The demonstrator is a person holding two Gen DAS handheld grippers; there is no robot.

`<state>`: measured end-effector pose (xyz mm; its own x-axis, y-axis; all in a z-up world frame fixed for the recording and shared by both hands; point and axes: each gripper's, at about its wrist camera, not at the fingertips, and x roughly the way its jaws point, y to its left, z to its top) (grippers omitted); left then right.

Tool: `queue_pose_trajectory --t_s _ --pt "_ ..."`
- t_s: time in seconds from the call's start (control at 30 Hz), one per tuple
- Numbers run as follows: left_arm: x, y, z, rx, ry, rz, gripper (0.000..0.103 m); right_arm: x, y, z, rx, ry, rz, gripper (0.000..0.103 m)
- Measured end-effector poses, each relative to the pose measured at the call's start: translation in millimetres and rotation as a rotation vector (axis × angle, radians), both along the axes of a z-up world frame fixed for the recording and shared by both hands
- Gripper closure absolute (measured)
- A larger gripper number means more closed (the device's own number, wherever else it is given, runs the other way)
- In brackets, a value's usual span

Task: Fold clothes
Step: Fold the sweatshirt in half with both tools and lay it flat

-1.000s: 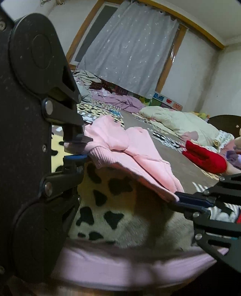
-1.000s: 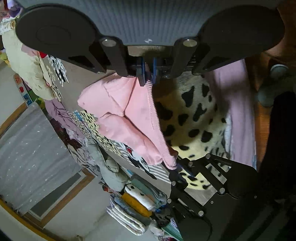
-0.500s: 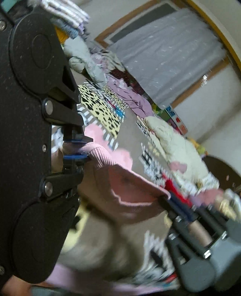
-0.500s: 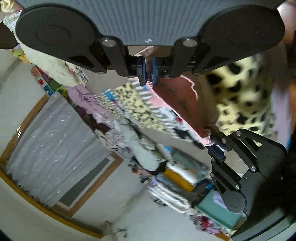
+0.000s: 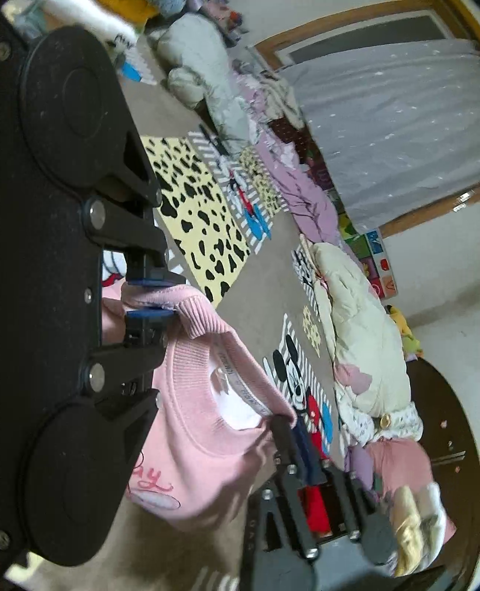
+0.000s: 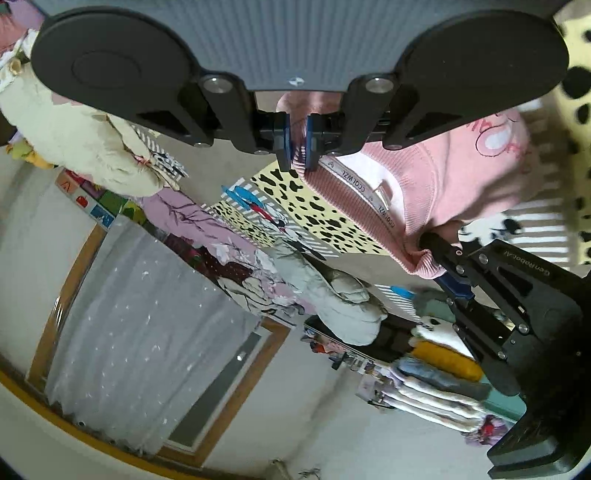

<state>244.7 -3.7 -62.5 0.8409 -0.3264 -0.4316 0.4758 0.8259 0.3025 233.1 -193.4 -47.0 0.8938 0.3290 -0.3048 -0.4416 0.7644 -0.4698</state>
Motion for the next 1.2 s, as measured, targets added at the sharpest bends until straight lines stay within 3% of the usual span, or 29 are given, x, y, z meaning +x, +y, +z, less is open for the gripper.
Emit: queue_pose_trajectory --t_s 0.47,0.63,0.77,0.83,0.93,0.97,1.0,1.1,1.13,1.2 --pt "79 18 -28 -0.169 0.189 0.034 0.092 70 5 -43 0.062 0.128 -0.031 0.093" --pt "83 22 -25 -0.206 0.157 0.113 0.071 74 -17 -38 0.203 0.17 -0.045 0.087" --pt "77 27 -17 -0.199 0.104 0.163 0.071 62 -56 -18 0.321 0.156 -0.081 0.087" --pt "66 29 -11 -0.207 0.083 0.115 0.071 54 -68 -15 0.332 0.151 -0.081 0.085" --pt "49 28 -7 -0.219 0.075 0.006 0.071 41 -70 -21 0.335 0.213 -0.031 0.081" --pt "43 24 -9 -0.201 0.092 -0.04 0.071 42 -71 -25 0.365 0.259 -0.028 0.076" --pt "39 20 -14 -0.18 0.107 -0.059 0.071 42 -71 -29 0.395 0.305 -0.024 0.063" --pt "35 16 -30 -0.157 0.167 -0.073 0.071 48 -72 -40 0.52 0.431 -0.006 0.056" --pt "34 16 -36 -0.149 0.175 -0.069 0.071 51 -72 -44 0.568 0.471 0.001 0.061" --pt "35 10 -48 -0.092 0.168 -0.047 0.071 53 -54 -57 0.435 0.429 -0.017 0.084"
